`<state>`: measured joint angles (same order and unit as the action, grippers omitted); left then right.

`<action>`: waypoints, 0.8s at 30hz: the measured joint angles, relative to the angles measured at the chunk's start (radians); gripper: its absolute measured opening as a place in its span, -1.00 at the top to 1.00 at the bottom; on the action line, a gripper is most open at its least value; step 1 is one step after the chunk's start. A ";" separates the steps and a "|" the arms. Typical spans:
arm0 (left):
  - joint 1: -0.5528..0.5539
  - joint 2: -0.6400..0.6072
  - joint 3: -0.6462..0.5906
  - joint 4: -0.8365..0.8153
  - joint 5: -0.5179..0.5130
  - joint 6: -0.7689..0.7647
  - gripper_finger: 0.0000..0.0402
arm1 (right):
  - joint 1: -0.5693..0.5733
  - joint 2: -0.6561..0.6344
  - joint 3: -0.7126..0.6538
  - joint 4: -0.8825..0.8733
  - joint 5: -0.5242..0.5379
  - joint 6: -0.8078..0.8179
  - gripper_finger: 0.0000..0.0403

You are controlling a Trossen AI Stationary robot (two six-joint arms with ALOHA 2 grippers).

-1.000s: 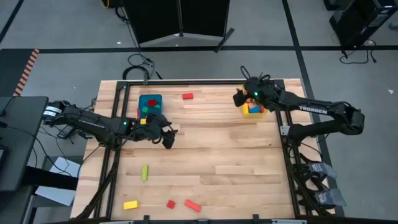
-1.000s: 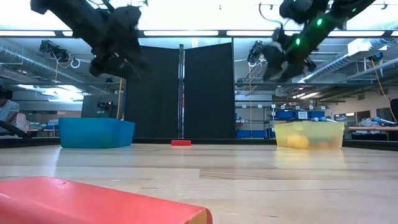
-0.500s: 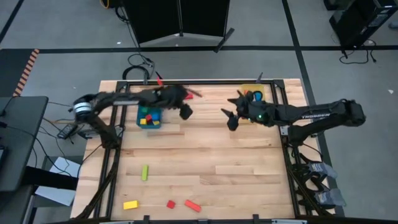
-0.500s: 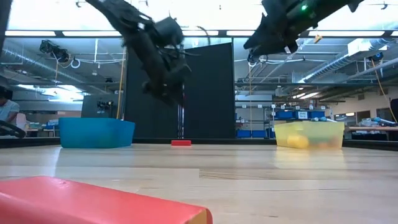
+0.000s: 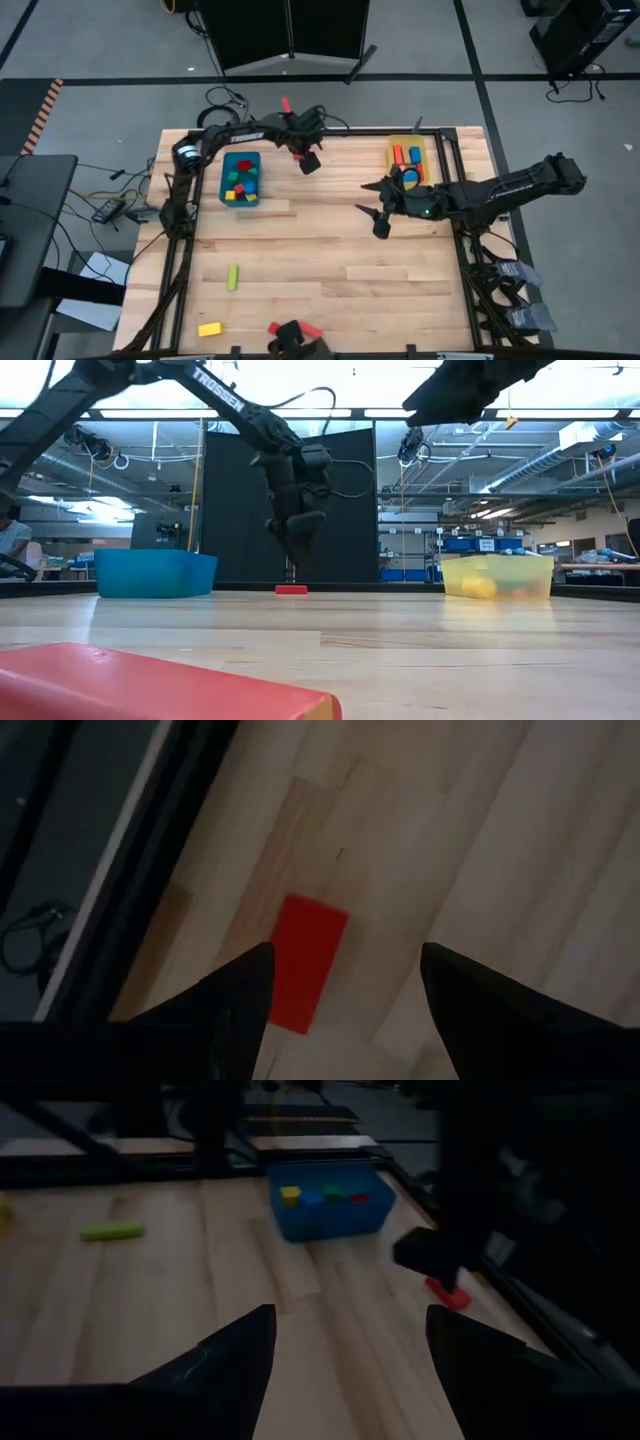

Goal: Sort blocks by size
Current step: Put the large red block into the yellow bin

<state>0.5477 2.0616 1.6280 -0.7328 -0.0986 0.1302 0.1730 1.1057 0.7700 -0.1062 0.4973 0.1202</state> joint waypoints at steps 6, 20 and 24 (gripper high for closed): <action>0.032 0.090 0.112 -0.097 0.009 0.090 -0.29 | 0.041 0.000 0.000 0.000 0.001 0.000 -0.33; 0.069 0.145 0.122 -0.176 0.031 0.185 -0.44 | 0.066 0.000 0.000 0.009 0.001 0.000 -0.28; 0.067 0.180 0.123 -0.175 0.040 0.188 -0.44 | 0.068 0.000 0.000 0.012 0.001 0.000 -0.28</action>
<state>0.6144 2.2412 1.7508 -0.9081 -0.0586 0.3179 0.2409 1.1053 0.7700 -0.0939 0.4984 0.1200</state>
